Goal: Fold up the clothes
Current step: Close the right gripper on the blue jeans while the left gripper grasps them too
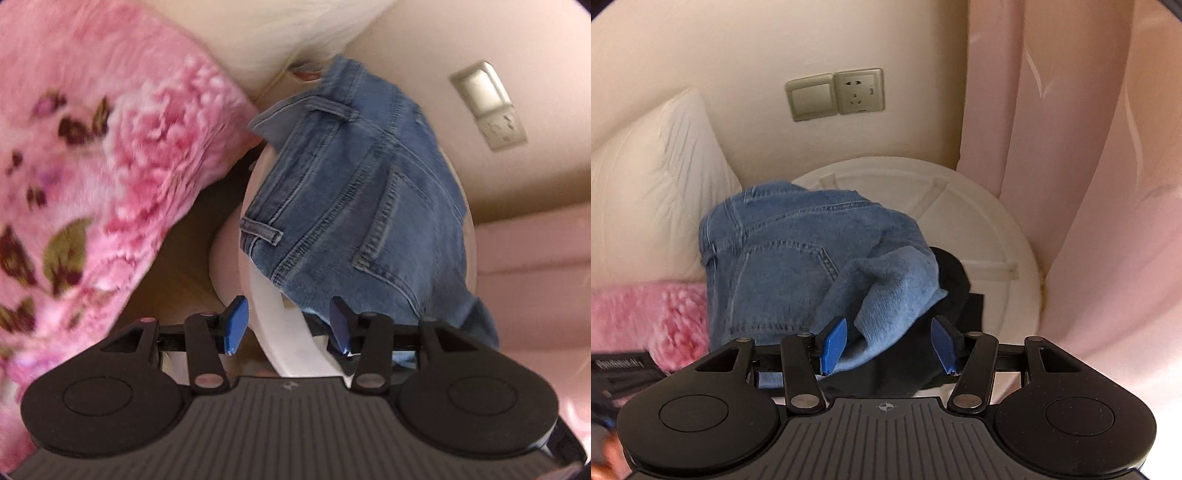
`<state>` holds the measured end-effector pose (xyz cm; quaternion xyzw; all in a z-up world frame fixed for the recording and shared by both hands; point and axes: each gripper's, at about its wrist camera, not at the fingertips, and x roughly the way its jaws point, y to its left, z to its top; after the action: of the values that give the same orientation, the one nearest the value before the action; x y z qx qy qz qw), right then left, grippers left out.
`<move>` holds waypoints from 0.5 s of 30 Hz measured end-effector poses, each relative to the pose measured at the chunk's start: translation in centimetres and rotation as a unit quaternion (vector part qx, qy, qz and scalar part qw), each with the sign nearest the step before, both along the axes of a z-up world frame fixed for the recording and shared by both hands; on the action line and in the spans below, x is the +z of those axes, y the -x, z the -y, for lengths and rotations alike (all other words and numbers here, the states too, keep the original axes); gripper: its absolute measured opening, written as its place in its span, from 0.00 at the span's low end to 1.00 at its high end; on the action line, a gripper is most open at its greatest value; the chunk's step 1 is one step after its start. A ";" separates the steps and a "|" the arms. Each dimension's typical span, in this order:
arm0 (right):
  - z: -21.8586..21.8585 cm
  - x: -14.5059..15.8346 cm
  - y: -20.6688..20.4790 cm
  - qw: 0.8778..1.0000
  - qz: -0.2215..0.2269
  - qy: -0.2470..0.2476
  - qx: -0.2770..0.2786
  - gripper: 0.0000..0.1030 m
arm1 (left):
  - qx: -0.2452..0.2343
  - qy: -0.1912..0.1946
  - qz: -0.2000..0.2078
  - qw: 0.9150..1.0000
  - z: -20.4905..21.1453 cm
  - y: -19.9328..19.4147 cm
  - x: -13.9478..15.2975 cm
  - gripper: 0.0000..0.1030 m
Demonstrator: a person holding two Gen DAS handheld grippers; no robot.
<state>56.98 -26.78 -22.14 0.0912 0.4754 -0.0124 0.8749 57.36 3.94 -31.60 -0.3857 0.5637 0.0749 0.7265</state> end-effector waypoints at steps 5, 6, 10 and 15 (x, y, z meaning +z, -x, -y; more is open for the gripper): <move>1.5 -1.3 -0.8 0.996 -0.012 -0.069 -0.056 0.53 | 0.054 0.039 -0.014 0.998 -1.0 -0.3 -2.3 0.41; 1.7 -1.5 -1.0 0.995 -0.014 -0.075 -0.064 0.53 | 0.065 0.046 -0.015 0.997 -1.2 -0.3 -2.8 0.41; 1.2 -2.5 -1.4 0.996 -0.029 -0.052 -0.067 0.53 | 0.110 0.077 -0.029 0.991 -1.8 -0.5 -4.8 0.41; 1.6 -2.8 -1.7 0.993 -0.002 -0.087 -0.079 0.53 | 0.147 0.109 -0.027 0.983 -2.2 -0.6 -6.6 0.41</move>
<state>58.65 -28.40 -24.93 0.2036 0.4677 -0.0402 0.8592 57.92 6.12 -38.18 -0.5390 0.5252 0.1299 0.6456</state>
